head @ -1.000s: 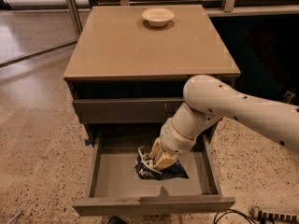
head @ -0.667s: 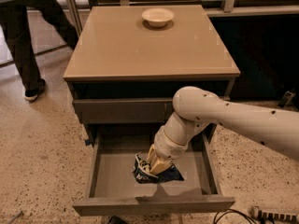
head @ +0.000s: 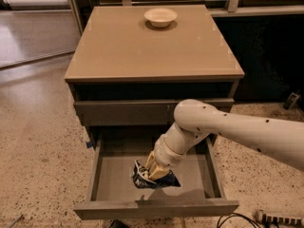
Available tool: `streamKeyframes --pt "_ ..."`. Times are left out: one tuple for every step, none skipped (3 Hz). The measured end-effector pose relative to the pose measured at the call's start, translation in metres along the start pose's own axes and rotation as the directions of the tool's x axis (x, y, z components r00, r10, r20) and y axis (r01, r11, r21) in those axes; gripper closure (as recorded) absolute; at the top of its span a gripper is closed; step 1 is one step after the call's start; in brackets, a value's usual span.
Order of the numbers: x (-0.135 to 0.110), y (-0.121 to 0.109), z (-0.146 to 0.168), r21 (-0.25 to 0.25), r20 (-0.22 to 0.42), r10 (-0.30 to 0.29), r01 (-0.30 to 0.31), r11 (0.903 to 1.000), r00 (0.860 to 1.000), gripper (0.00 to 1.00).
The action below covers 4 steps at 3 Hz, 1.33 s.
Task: Place blue chip bag into middle drawer
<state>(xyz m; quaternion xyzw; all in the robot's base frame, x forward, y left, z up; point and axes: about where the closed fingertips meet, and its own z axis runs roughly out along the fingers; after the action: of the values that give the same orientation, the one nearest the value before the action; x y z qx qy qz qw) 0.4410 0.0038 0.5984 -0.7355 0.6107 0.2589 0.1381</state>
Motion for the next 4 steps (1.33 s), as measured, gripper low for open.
streamKeyframes --pt "0.021 -0.035 0.045 0.052 0.047 0.015 -0.018 0.9985 0.999 1.00" --pt "0.041 -0.079 0.084 0.091 0.071 0.049 -0.055 0.9943 0.996 1.00" --pt "0.074 -0.115 0.121 0.101 0.104 0.128 -0.139 0.9852 0.986 1.00" --pt "0.098 -0.118 0.143 0.088 0.106 0.179 -0.188 0.9782 0.978 1.00"
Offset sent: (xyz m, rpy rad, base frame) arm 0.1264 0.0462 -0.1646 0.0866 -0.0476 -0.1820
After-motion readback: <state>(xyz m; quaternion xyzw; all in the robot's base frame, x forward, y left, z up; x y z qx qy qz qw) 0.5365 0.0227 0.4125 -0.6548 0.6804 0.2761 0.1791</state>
